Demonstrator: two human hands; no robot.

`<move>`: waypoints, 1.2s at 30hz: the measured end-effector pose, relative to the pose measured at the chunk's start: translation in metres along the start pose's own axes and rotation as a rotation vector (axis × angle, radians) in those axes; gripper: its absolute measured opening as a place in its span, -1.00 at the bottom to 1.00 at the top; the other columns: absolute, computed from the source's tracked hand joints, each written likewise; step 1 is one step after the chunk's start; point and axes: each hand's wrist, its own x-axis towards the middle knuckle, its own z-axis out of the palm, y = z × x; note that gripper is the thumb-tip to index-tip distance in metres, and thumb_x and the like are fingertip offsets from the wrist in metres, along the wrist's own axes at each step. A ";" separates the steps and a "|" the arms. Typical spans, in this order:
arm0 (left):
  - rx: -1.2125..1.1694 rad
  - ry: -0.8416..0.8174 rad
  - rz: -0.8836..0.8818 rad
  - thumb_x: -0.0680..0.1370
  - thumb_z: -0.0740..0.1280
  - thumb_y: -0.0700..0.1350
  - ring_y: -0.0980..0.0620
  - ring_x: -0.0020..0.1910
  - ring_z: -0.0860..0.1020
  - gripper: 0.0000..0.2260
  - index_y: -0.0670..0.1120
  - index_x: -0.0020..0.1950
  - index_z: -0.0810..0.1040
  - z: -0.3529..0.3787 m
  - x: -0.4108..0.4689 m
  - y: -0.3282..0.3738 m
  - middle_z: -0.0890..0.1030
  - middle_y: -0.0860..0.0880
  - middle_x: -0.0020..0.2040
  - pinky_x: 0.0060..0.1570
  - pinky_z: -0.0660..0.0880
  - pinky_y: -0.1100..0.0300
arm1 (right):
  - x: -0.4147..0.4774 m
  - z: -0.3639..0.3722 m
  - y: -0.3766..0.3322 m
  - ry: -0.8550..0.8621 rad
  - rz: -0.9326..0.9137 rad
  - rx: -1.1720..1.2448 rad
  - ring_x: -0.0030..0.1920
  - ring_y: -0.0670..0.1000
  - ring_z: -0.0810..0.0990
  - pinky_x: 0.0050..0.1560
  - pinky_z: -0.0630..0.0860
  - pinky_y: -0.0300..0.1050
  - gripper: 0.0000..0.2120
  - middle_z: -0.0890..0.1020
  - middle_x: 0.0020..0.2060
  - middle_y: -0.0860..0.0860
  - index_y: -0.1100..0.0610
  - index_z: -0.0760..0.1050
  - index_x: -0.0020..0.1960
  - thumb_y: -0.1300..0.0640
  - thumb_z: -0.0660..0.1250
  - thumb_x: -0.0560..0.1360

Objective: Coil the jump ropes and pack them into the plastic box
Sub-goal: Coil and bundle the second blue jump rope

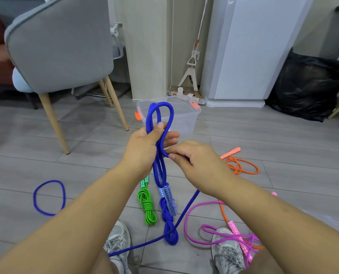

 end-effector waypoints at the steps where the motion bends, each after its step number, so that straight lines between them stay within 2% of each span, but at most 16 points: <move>1: 0.005 -0.010 0.003 0.63 0.17 -0.13 0.00 -0.24 0.67 -0.84 -0.15 0.04 0.52 0.000 0.001 -0.001 0.68 -0.09 -0.23 -0.25 0.59 0.20 | 0.000 0.000 0.000 -0.003 -0.004 -0.007 0.02 0.07 0.53 0.02 0.38 -0.15 -0.78 0.61 -0.03 0.10 0.12 0.58 0.12 0.14 0.22 0.56; 4: 0.044 -0.027 0.016 0.62 0.17 -0.19 0.06 -0.34 0.64 -0.85 -0.17 0.00 0.53 0.000 0.000 -0.002 0.63 -0.06 -0.29 -0.36 0.55 0.25 | 0.000 -0.001 0.001 -0.014 -0.002 -0.035 -0.03 0.11 0.54 0.01 0.44 0.02 -0.68 0.59 -0.09 0.11 0.08 0.58 0.11 0.03 0.13 0.51; 6: 0.076 -0.025 0.031 0.63 0.16 -0.21 0.09 -0.39 0.61 -0.83 -0.16 -0.05 0.53 0.000 0.000 -0.001 0.57 -0.02 -0.28 -0.36 0.55 0.26 | -0.001 -0.001 0.003 -0.009 0.011 -0.047 -0.03 0.11 0.54 0.00 0.45 0.03 -0.70 0.59 -0.10 0.10 0.06 0.57 0.13 0.04 0.14 0.53; 9: 0.066 -0.009 0.047 0.63 0.14 -0.20 0.09 -0.41 0.58 -0.82 -0.17 -0.05 0.52 -0.002 0.002 0.001 0.51 0.00 -0.30 -0.33 0.56 0.21 | -0.001 -0.003 0.009 -0.012 0.068 -0.054 -0.02 0.01 0.51 -0.02 0.41 -0.16 -0.78 0.61 -0.06 0.02 0.07 0.55 0.15 0.09 0.20 0.57; 10: 0.029 -0.011 0.048 0.64 0.13 -0.20 0.08 -0.43 0.54 -0.82 -0.17 -0.03 0.51 -0.003 0.002 0.002 0.48 -0.01 -0.33 -0.33 0.56 0.19 | -0.001 -0.003 0.011 -0.025 0.096 -0.046 -0.08 -0.02 0.50 -0.10 0.38 -0.24 -0.80 0.60 -0.10 -0.02 0.07 0.56 0.12 0.09 0.21 0.57; 14: -0.107 0.041 0.044 0.65 0.12 -0.18 0.12 -0.52 0.34 -0.83 -0.16 -0.06 0.45 -0.004 0.003 0.008 0.36 0.01 -0.41 -0.39 0.51 0.18 | -0.007 -0.006 0.027 -0.158 0.229 0.022 -0.34 -0.17 0.46 -0.31 0.33 -0.33 -0.84 0.59 -0.30 -0.04 -0.03 0.51 -0.10 -0.01 0.19 0.57; 18: -0.167 0.108 0.030 0.65 0.13 -0.12 0.15 -0.57 0.24 -0.80 -0.14 -0.12 0.42 -0.014 0.006 0.014 0.32 0.04 -0.45 -0.49 0.38 0.25 | -0.020 -0.009 0.050 -0.254 0.315 0.068 -0.40 -0.25 0.43 -0.32 0.33 -0.45 -0.80 0.51 -0.40 -0.07 0.04 0.56 -0.03 0.02 0.17 0.59; 24: -0.177 0.217 0.073 0.65 0.12 -0.09 0.15 -0.58 0.20 -0.76 -0.10 -0.19 0.38 -0.033 0.011 0.022 0.30 0.07 -0.52 -0.53 0.28 0.31 | -0.041 -0.023 0.096 -0.319 0.452 -0.125 -0.29 -0.07 0.46 -0.26 0.35 -0.26 -0.82 0.48 -0.40 -0.08 -0.11 0.47 -0.14 -0.02 0.15 0.59; 27: -0.125 0.259 0.082 0.65 0.12 -0.08 0.13 -0.56 0.20 -0.76 -0.09 -0.19 0.37 -0.041 0.014 0.023 0.29 0.05 -0.48 -0.52 0.28 0.29 | -0.045 -0.025 0.103 -0.285 0.489 -0.159 -0.25 -0.01 0.48 -0.16 0.42 -0.12 -0.89 0.47 -0.35 -0.08 -0.03 0.44 0.01 0.01 0.14 0.60; 29: -0.036 0.277 0.083 0.65 0.11 -0.07 0.11 -0.51 0.22 -0.76 -0.07 -0.20 0.35 -0.042 0.016 0.020 0.30 0.03 -0.42 -0.49 0.30 0.25 | -0.042 -0.023 0.097 -0.248 0.447 -0.186 -0.20 0.03 0.52 -0.13 0.44 -0.09 -0.94 0.47 -0.32 -0.13 -0.06 0.39 0.02 0.01 0.15 0.59; 32: 0.123 0.297 0.081 0.65 0.12 -0.06 0.08 -0.46 0.30 -0.76 -0.06 -0.22 0.34 -0.039 0.018 0.013 0.35 0.01 -0.37 -0.41 0.36 0.21 | -0.034 -0.021 0.064 -0.269 0.311 -0.165 -0.21 -0.04 0.50 -0.18 0.39 -0.15 -0.95 0.46 -0.35 -0.15 -0.07 0.41 -0.05 0.03 0.18 0.58; 36: 0.281 0.262 0.070 0.65 0.11 -0.05 0.07 -0.43 0.37 -0.75 -0.07 -0.20 0.37 -0.030 0.016 0.004 0.42 -0.01 -0.33 -0.36 0.40 0.22 | -0.023 -0.021 0.013 -0.266 0.179 0.144 -0.34 -0.18 0.44 -0.27 0.34 -0.35 -0.85 0.50 -0.41 -0.10 -0.07 0.44 -0.18 0.08 0.21 0.56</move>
